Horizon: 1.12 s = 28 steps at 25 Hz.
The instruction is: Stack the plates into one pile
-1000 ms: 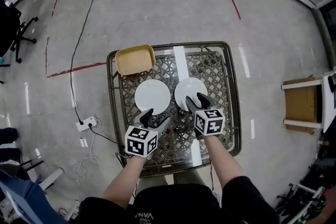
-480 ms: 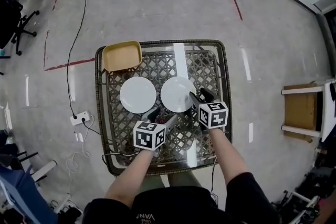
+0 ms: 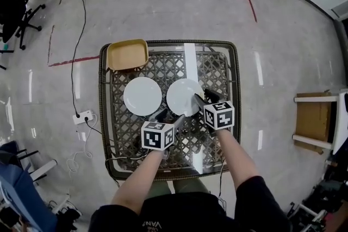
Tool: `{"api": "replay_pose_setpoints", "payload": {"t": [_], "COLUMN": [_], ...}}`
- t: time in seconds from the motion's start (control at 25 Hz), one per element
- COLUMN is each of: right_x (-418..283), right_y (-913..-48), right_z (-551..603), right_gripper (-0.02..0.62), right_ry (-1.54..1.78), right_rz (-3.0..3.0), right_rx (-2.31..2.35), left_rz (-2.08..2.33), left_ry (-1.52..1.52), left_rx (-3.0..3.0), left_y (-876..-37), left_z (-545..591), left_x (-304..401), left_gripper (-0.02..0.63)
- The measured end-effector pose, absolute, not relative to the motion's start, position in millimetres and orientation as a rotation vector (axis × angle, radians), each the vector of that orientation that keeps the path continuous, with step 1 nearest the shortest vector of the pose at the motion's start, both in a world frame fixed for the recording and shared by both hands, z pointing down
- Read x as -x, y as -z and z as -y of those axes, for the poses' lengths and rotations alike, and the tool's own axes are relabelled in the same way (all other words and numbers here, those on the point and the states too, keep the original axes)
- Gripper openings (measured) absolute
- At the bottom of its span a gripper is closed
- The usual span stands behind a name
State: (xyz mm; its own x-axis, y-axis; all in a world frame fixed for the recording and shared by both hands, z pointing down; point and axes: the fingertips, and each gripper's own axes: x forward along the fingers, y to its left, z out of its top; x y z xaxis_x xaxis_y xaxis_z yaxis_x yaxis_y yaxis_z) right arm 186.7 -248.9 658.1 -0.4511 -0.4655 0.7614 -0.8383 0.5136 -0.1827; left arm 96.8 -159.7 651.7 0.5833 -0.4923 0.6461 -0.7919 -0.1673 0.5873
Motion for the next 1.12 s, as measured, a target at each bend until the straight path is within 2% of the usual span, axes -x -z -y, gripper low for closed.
{"api": "replay_pose_setpoints", "payload": {"t": [0.52,1.12], "right_x": [-176.1,-165.7], "right_y": [-656.1,-616.6], "right_z": [241.4,218.8], "right_gripper": [0.206,0.198], "right_ry": [-0.761,-0.765], "right_rz": [2.129,2.192], "right_rx": [-1.053,-1.105], "left_rz": [1.000,1.032], "left_ry": [-0.407,-0.384], "left_rx": [-1.875,-1.944], "left_y": [-649.7,-610.4], "left_z": [162.0,147.1], "left_x": [-103.1,-87.1], "left_gripper": [0.308,0.308]}}
